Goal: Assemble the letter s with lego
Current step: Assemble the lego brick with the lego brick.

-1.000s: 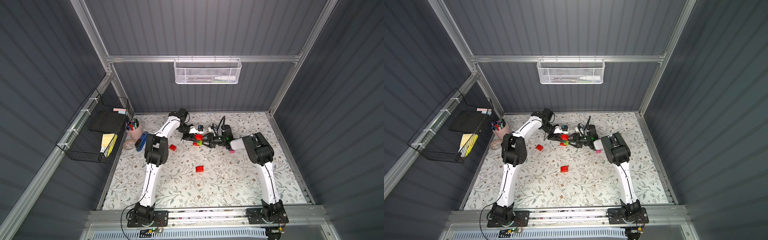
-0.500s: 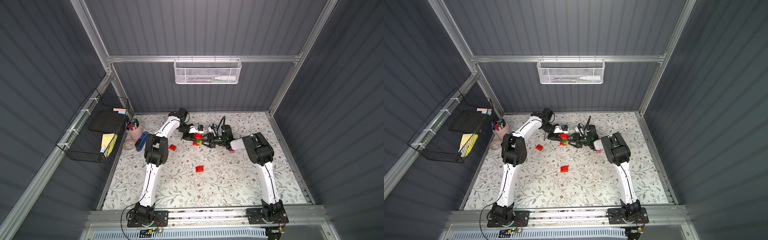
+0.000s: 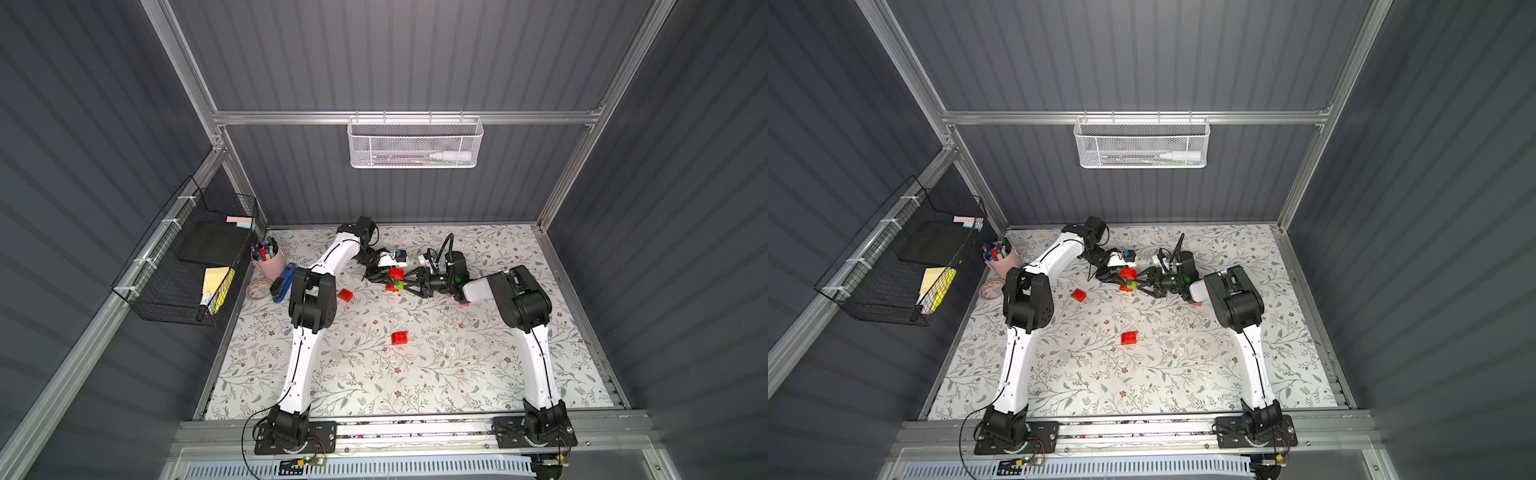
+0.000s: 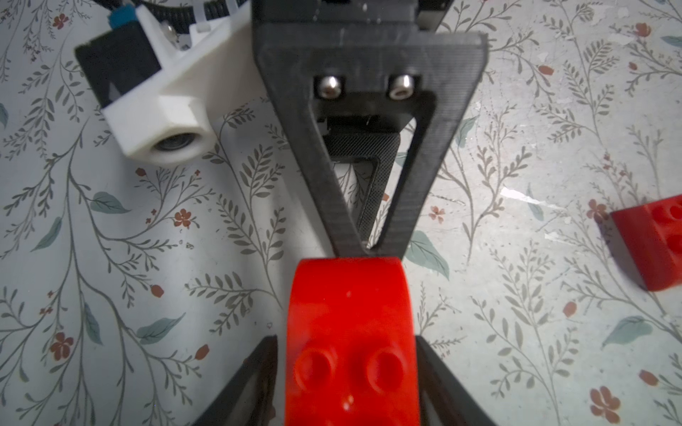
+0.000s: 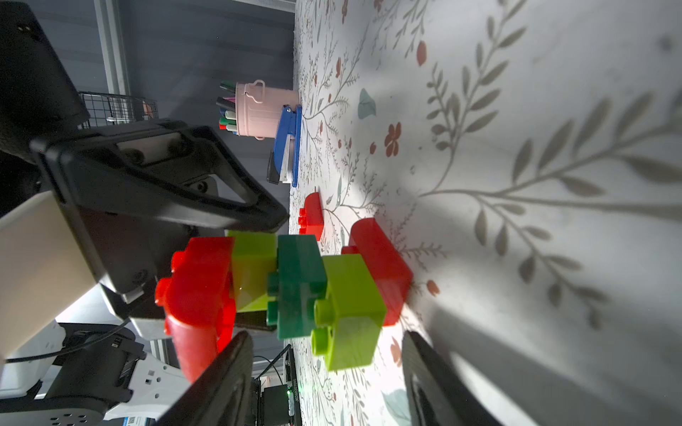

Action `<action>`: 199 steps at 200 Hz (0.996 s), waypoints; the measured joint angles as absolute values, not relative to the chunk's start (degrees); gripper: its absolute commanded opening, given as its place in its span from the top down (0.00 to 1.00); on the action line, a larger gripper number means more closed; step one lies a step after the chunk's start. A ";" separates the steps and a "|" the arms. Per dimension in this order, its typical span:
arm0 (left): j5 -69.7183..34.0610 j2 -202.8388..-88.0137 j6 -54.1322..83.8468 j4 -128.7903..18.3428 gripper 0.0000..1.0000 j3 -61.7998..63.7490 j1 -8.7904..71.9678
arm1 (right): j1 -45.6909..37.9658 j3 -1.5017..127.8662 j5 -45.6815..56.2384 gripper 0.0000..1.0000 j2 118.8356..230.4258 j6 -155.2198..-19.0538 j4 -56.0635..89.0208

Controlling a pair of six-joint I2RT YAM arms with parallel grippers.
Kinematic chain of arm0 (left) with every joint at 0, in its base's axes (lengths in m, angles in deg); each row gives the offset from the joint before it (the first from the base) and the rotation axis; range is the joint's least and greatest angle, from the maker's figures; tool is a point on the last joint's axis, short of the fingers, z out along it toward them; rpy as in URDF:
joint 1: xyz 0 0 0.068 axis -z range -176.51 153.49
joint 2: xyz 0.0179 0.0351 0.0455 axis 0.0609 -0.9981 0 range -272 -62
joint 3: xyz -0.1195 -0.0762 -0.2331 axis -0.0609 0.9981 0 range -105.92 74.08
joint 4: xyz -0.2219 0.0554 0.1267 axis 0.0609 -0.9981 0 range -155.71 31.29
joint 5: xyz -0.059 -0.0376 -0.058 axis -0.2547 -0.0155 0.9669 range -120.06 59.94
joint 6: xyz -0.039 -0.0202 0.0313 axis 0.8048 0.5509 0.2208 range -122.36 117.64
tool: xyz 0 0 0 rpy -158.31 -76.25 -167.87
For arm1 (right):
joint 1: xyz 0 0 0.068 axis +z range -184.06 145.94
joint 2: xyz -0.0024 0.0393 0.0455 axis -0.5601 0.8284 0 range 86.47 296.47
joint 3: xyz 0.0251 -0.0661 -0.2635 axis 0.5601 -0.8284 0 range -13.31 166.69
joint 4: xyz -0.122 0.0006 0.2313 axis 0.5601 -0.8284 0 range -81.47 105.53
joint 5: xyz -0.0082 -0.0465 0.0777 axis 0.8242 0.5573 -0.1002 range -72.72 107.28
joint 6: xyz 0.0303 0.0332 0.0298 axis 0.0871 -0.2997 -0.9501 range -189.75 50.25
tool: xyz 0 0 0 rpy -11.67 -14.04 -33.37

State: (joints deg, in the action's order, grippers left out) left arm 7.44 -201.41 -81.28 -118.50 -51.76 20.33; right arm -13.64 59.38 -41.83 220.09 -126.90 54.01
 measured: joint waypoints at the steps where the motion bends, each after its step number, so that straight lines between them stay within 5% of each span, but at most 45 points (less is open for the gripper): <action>1: 7.46 -201.41 -81.30 -118.50 0.36 -51.76 20.33 | -13.66 59.36 -41.86 0.32 220.07 -126.88 54.01; 94: 9.06 -201.15 -81.26 -117.60 0.09 -49.12 20.31 | -14.62 53.52 -40.52 0.29 215.96 -117.80 55.73; 199: 10.87 -186.37 -73.82 -111.04 0.00 -35.83 18.78 | -11.76 48.19 -31.17 0.22 211.00 -90.05 55.91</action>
